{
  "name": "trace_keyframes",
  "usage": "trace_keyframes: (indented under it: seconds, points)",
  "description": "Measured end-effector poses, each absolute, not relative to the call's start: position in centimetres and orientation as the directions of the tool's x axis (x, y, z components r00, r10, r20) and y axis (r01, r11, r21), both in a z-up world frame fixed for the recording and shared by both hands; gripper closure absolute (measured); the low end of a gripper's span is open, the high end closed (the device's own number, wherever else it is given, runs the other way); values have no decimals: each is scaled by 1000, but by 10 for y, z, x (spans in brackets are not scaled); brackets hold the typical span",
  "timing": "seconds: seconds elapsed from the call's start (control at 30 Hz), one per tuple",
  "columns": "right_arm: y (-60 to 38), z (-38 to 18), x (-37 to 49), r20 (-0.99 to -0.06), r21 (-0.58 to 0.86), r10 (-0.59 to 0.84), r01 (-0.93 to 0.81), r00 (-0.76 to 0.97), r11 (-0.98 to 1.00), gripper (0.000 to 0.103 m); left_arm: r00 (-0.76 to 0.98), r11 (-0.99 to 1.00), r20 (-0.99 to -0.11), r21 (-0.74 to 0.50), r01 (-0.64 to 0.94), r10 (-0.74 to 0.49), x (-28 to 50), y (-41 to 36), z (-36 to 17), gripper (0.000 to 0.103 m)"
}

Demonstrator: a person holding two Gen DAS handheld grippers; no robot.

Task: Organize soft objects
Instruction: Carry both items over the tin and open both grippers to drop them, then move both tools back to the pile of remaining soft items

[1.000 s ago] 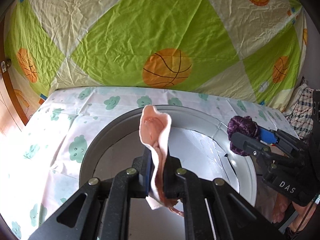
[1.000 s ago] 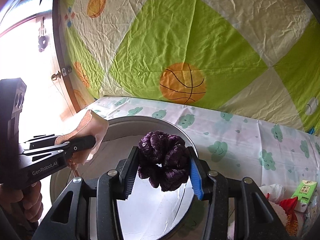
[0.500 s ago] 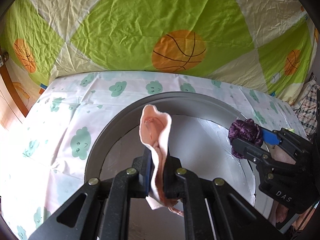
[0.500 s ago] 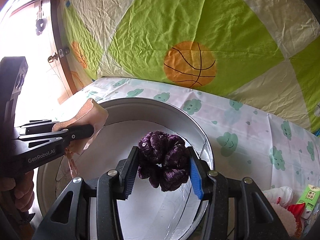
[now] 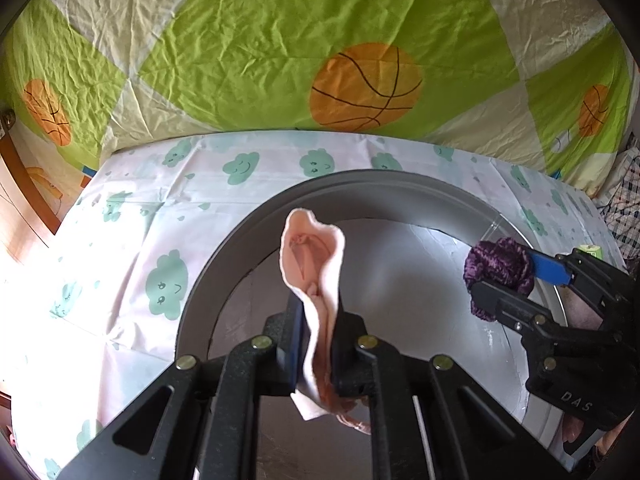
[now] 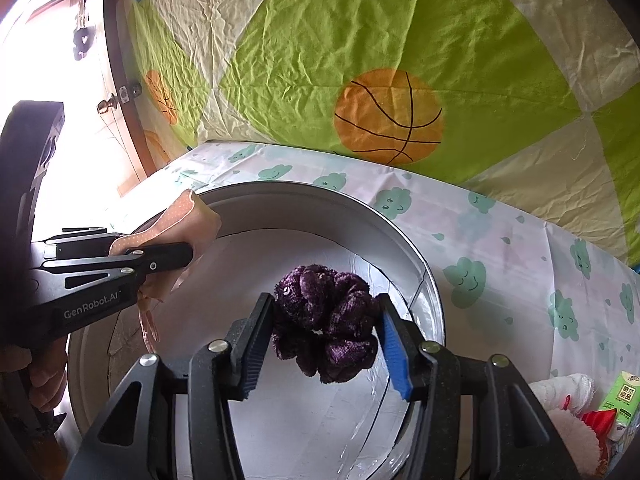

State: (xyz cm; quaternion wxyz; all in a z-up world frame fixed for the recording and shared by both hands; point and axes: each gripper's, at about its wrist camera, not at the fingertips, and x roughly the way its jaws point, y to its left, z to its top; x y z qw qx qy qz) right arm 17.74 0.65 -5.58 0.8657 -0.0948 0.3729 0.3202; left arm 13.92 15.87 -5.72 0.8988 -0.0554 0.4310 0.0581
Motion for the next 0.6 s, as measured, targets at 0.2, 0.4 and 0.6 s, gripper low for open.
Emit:
trace_keyframes:
  seconds: [0.2,0.4,0.6]
  points:
    - [4,-51,170,-678,87,513,-635,527,767,24,641,981,-762,-40,-190,93,133,165,-49,16]
    - [-10,-42,157,-636,85,517,-614,573,785,23,710,979,-692,-23,-201,130,113,162,-31,12]
    - [-37,-34,144,-610,87,511,-590,606,803,22,739,977,-658,-20,-211,146,94,143,-32,9]
